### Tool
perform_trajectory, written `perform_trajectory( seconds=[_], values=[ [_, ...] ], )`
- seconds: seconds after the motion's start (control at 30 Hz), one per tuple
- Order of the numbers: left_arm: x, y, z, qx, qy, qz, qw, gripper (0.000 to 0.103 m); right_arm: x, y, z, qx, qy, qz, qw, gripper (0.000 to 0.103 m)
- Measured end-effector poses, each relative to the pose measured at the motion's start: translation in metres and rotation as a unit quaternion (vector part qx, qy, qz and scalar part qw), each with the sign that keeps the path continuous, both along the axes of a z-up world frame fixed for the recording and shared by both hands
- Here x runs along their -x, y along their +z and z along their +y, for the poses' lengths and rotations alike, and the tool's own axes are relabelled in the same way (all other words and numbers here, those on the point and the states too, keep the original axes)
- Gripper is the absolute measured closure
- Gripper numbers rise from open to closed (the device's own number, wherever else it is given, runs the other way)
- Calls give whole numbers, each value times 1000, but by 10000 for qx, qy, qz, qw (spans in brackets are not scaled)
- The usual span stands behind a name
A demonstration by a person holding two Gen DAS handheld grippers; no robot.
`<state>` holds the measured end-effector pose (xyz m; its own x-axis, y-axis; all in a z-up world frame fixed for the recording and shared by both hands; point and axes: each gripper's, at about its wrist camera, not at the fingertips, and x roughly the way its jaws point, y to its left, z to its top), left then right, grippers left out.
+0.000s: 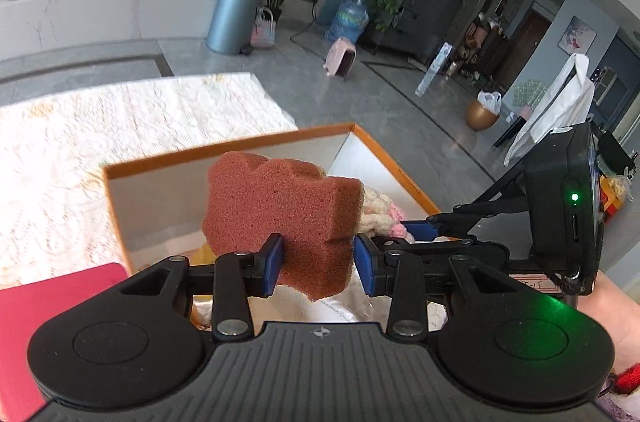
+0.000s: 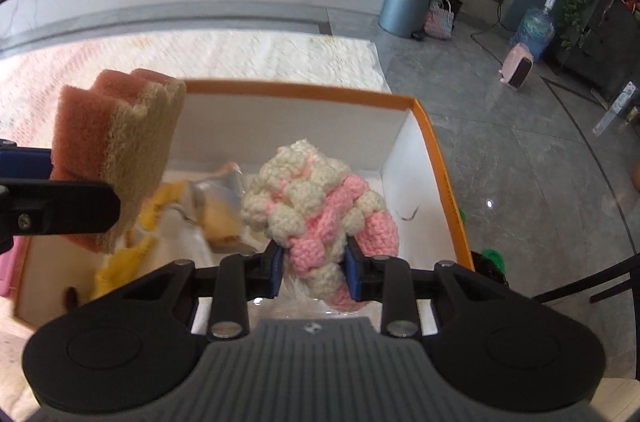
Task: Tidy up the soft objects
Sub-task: 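Carry the sponge and crochet piece into the orange box and open both tools, then move both tools back over the bed toward the rope plush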
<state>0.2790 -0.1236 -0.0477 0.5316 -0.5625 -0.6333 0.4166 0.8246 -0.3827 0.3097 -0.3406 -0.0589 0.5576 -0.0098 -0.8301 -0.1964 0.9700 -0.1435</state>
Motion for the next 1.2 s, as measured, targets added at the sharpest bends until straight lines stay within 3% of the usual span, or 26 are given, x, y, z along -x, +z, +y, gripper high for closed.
perform_trajectory(
  seconds=[0.23, 0.53, 0.7, 0.9, 0.97, 1.07, 1.2],
  values=[
    [-9, -18, -12, -259, -133, 314, 9991, 59, -8, -21, 4, 303, 164, 200, 9992, 71],
    [-7, -19, -17, -437, -114, 462, 9979, 55, -14, -34, 9, 532, 364, 418, 9970, 65],
    [0, -17, -9, -419, -14, 449, 9981, 34, -9, -29, 10, 583, 500, 359, 9964, 53],
    [10, -5, -5, -425, -49, 229, 9988, 16, 0, -11, 14, 701, 673, 262, 9949, 30],
    [18, 0, -4, -533, 4, 5, 9986, 15, 6, -5, 17, 788, 744, 207, 9939, 18],
    [31, 10, -3, -631, -29, -226, 9977, 14, 14, 4, 19, 868, 812, 188, 9927, 15],
    [49, 24, 8, -448, -32, -399, 9982, 14, 31, 18, 25, 980, 697, 181, 9926, 14]
  ],
)
